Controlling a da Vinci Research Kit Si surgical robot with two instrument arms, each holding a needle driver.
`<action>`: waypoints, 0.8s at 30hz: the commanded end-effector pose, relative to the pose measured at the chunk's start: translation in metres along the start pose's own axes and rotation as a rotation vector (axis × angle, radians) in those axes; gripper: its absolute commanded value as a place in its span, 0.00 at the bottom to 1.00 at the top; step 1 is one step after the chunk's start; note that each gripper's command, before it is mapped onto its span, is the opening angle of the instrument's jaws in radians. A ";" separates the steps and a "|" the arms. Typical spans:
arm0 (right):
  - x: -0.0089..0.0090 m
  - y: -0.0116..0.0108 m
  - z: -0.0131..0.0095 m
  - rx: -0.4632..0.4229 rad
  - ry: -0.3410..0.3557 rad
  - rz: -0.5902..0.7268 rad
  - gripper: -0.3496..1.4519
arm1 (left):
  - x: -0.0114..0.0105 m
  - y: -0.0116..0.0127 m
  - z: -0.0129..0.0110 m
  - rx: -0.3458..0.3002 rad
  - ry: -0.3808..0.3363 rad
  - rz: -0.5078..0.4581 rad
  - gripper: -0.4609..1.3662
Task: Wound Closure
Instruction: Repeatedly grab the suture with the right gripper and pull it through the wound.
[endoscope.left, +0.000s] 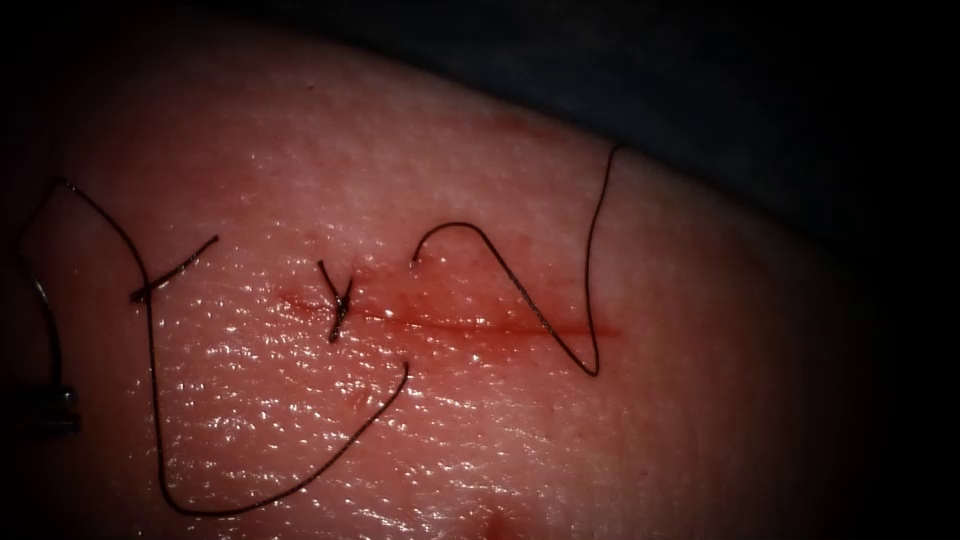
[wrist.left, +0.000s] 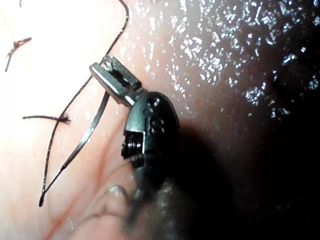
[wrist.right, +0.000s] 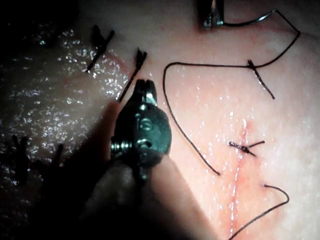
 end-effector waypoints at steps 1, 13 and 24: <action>0.0000 0.0001 -0.0001 -0.004 0.000 0.000 0.04 | 0.0000 0.0000 0.0000 -0.003 0.001 -0.001 0.06; -0.0005 0.0006 -0.0015 -0.022 -0.010 0.001 0.46 | 0.0010 -0.0002 0.0000 0.013 0.010 -0.020 0.06; -0.0032 0.0041 -0.0047 -0.125 -0.006 0.039 0.57 | 0.0014 -0.0002 0.0002 0.018 0.004 -0.023 0.06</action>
